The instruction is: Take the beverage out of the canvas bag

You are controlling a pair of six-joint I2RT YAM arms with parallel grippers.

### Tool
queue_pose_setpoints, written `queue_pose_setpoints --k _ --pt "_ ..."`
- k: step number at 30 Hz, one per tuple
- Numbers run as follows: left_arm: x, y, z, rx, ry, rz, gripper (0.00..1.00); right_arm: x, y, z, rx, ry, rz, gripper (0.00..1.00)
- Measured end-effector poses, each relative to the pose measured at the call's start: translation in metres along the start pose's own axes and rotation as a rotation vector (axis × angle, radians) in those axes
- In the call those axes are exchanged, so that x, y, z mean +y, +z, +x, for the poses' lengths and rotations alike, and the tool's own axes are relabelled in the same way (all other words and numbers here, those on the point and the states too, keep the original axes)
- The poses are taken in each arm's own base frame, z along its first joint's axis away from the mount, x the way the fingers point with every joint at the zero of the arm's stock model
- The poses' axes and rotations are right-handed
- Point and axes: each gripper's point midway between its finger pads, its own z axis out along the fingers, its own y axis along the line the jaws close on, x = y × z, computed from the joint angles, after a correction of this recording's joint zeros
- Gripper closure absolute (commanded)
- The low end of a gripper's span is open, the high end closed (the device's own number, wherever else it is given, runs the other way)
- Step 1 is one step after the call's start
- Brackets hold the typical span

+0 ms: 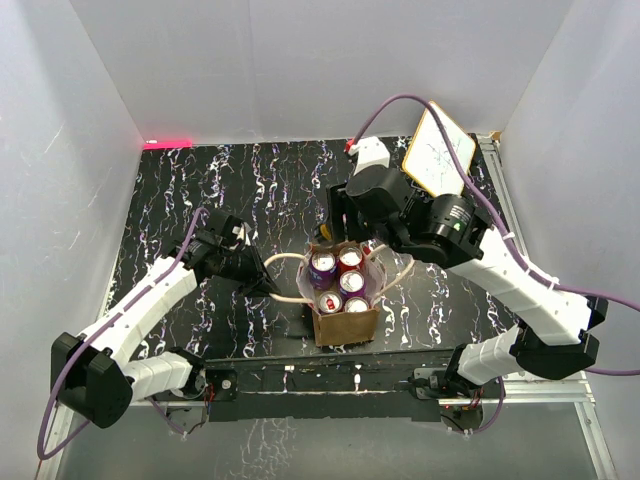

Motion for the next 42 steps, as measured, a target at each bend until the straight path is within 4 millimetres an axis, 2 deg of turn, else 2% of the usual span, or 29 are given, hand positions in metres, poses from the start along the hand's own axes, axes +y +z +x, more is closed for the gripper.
queue_pose_setpoints --k 3,6,10,12,17,23,27,33,38,42 --pt "0.0 -0.001 0.0 0.006 0.014 -0.006 1.0 -0.014 -0.003 -0.018 -0.065 -0.014 0.067 0.92" --pt "-0.001 -0.001 -0.001 0.013 0.031 -0.013 1.0 -0.034 0.004 -0.032 -0.089 -0.019 0.141 0.92" --pt "-0.003 -0.001 -0.003 0.023 0.06 -0.021 1.0 -0.089 0.035 -0.045 -0.069 0.025 0.276 0.92" --pt "-0.003 -0.002 -0.004 0.029 0.075 -0.027 1.0 -0.119 0.054 -0.044 -0.044 0.047 0.336 0.92" --pt "-0.007 -0.003 -0.008 0.047 0.116 -0.045 1.0 -0.183 0.089 -0.022 0.063 0.068 0.46 0.92" --pt "-0.011 0.0 -0.015 0.081 0.162 -0.071 1.0 -0.234 0.13 0.016 0.178 0.111 0.514 0.92" --pt "-0.012 0.0 -0.017 0.101 0.192 -0.088 1.0 -0.264 0.149 0.046 0.256 0.164 0.531 0.92" --pt "-0.008 -0.002 -0.014 0.119 0.217 -0.1 1.0 -0.296 0.166 0.065 0.296 0.213 0.563 0.92" --pt "-0.013 -0.004 -0.018 0.131 0.238 -0.109 1.0 -0.306 0.177 0.071 0.305 0.23 0.565 0.92" --pt "-0.016 -0.003 -0.02 0.138 0.252 -0.113 1.0 -0.312 0.189 0.083 0.337 0.24 0.565 0.92"
